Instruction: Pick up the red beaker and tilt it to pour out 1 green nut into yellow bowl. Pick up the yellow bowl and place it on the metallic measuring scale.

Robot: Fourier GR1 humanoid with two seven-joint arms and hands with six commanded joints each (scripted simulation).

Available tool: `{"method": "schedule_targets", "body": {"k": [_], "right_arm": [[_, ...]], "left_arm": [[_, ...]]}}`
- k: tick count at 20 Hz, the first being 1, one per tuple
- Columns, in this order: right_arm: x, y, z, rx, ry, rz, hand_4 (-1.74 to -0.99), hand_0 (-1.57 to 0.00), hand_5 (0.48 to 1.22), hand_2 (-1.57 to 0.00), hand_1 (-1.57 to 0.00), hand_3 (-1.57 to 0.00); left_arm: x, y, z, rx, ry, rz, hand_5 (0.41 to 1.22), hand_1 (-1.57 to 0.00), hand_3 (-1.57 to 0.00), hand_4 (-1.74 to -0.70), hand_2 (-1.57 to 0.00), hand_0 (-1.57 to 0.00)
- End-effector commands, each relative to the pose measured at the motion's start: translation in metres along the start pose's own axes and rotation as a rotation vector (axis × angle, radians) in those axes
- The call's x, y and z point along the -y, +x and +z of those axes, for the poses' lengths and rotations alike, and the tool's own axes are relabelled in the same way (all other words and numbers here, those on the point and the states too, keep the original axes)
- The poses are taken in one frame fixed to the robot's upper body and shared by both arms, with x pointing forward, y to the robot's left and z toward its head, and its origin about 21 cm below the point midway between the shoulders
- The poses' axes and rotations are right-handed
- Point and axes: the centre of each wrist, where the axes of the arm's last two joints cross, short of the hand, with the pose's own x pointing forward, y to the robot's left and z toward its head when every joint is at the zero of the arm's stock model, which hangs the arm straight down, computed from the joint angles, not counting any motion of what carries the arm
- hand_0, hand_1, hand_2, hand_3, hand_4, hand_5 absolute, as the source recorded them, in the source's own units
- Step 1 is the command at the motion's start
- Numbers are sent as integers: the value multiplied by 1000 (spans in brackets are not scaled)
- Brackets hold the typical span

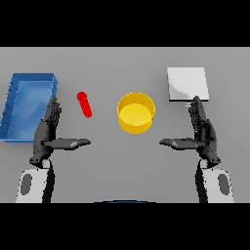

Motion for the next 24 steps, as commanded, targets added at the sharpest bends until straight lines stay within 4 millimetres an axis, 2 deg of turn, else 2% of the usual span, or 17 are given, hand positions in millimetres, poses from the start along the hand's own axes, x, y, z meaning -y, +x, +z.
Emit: {"method": "schedule_targets", "body": {"k": [1, 6, 8, 10, 15, 20, 24], "right_arm": [[0, 0, -1, -1, -1, 0, -1167, 1, 599, 1, 1, 1], [2, 2, -5, 1, -3, 4, -1167, 1, 599, 1, 1, 1], [6, 4, 9, 107, -1, 253, -1163, 1, 595, 1, 1, 1], [2, 7, 18, 124, 4, 336, -1160, 1, 591, 1, 1, 1], [1, 7, 21, 120, 2, 319, -1192, 1, 600, 1, 1, 1], [3, 8, 23, 123, 23, 307, -1236, 1, 623, 1, 1, 1], [2, 7, 21, 131, 32, 286, -1267, 1, 632, 1, 1, 1]], "left_arm": [[0, 0, 1, 1, 1, 1, 599, 1, 1, -1151, 1, 1], [-2, -3, 9, 3, -5, 4, 599, 1, 1, -1151, 1, 1], [-5, 4, 26, 32, -43, -103, 599, 1, 1, -1156, 1, 1], [-3, 12, 31, 34, -57, -136, 599, 1, 1, -1161, 1, 1], [3, 16, 34, -2, -86, -185, 602, 1, 1, -1161, 1, 1], [13, -1, 11, -22, -114, -210, 615, 1, 1, -1208, 1, 1], [19, -8, -18, -23, -109, -248, 636, 1, 1, -1233, 1, 1]]}}
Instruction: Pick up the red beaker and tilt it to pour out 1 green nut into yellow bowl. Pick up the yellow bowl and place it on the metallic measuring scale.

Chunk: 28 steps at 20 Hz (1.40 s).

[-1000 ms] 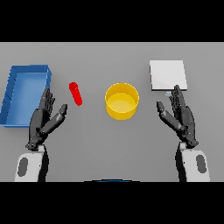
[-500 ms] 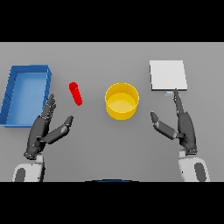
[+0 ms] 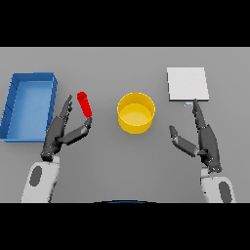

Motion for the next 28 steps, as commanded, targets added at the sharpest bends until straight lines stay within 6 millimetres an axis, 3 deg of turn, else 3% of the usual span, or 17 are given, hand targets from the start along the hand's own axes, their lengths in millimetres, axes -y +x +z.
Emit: {"method": "schedule_targets", "body": {"k": [1, 4, 10, 18, 24, 25, 26, 27, 28], "right_arm": [[3, 1, 2, 13, 0, -6, -1273, 1, 632, 1, 1, 1], [3, 1, -1, 14, -4, 4, -1278, 1, 634, 1, 1, 1], [4, 1, 0, 4, -5, 0, -1267, 1, 640, 1, 1, 1], [1, 5, -3, -6, -13, -6, -1265, 1, 638, 1, 1, 1], [6, 3, 0, -7, -14, 10, -1261, 1, 641, 1, 1, 1], [8, 3, 2, 1, -13, 10, -1259, 1, 642, 1, 1, 1], [6, 2, 1, -6, -16, 9, -1260, 1, 642, 1, 1, 1], [6, 1, 0, -9, -14, 13, -1258, 1, 644, 1, 1, 1], [8, 3, 2, 2, -20, 17, -1257, 1, 645, 1, 1, 1]], "left_arm": [[3, -2, -6, -1, -3, 1, 641, 1, 1, -1240, 1, 1], [-3, -6, -21, 9, -2, -6, 668, 1, 1, -1262, 1, 1], [7, -5, -52, -9, -13, -5, 688, 1, 1, -1292, 1, 1], [9, -1, -75, -19, -32, -24, 683, 1, 1, -1289, 1, 1], [13, -5, -84, 1, -26, 29, 704, 1, 1, -1348, 0, 1], [15, -6, -87, 3, -15, 48, 724, -26, -31, -1378, -67, 1], [18, -5, -87, 16, -7, 69, 750, -146, -124, -1410, -182, -119], [22, -8, -90, -6, 1, 83, 783, -328, -292, -1449, -364, -285], [22, -9, -90, -21, 22, 87, 871, -481, -547, -1448, -523, -441]]}}
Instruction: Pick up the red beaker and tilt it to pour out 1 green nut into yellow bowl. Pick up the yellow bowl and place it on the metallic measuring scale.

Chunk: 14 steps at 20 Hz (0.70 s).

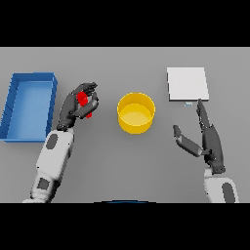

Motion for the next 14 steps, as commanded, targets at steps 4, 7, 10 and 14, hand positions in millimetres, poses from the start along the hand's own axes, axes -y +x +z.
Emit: {"method": "schedule_targets", "body": {"k": [4, 7, 10, 14], "right_arm": [[-1, 0, -2, -12, 2, -4, -1252, 1, 644, 1, 1, 1], [-4, 1, -1, -13, 2, -19, -1259, 1, 646, 1, 1, 1], [-5, 0, 0, -14, 1, -23, -1257, 1, 643, 1, 1, 1], [-4, -4, 4, -17, -2, -11, -1258, 1, 646, 1, 1, 1]], "left_arm": [[6, 6, -8, 2, -22, -69, 1078, -1125, -974, -1603, -1142, -1106], [9, 6, -4, 7, -46, -71, 1148, -1343, -1265, -1523, -1351, -1333], [8, 8, -2, 23, -16, -50, 1151, -1454, -1414, -1590, -1458, -1449], [11, 21, -3, 102, 31, 18, 1122, -1523, -1507, -1679, -1525, -1521]]}}
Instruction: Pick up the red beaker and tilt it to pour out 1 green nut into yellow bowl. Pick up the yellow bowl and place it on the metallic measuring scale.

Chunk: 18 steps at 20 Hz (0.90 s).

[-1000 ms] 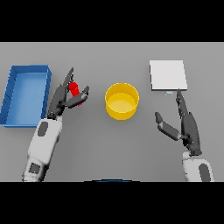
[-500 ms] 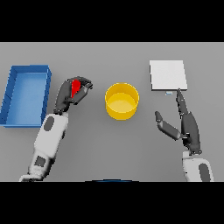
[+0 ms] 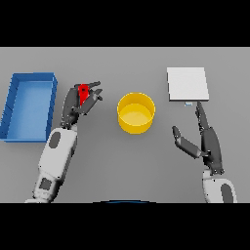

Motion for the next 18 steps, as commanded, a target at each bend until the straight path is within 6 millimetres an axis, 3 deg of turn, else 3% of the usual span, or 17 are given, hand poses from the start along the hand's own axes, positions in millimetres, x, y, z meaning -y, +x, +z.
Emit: {"method": "schedule_targets", "body": {"k": [1, 7, 14, 16, 18], "right_arm": [[-1, 0, -4, -1, 3, 3, -1259, 1, 647, 1, 1, 1], [1, 0, -3, 18, 6, 19, -1257, 1, 663, 1, 1, 1], [1, 4, 1, 1, 6, 36, -1256, 1, 678, 1, 1, 1], [-2, 4, -1, -2, 5, 37, -1255, 1, 681, 1, 1, 1], [0, 5, -3, -3, 16, 29, -1252, 1, 685, 1, 1, 1]], "left_arm": [[0, 6, -2, 4, 0, -6, 1118, -1533, -1520, -1692, -1534, -1531], [0, 48, -11, 53, -95, -245, 1121, -1561, -1558, -1728, -1561, -1561], [5, 69, -26, 29, -198, -489, 1112, -1565, -1562, -1733, -1565, -1564], [3, 76, -31, 9, -204, -611, 1117, -1567, -1565, -1736, -1567, -1567], [14, 80, -33, 16, -228, -756, 1131, -1568, -1567, -1738, -1568, -1568]]}}
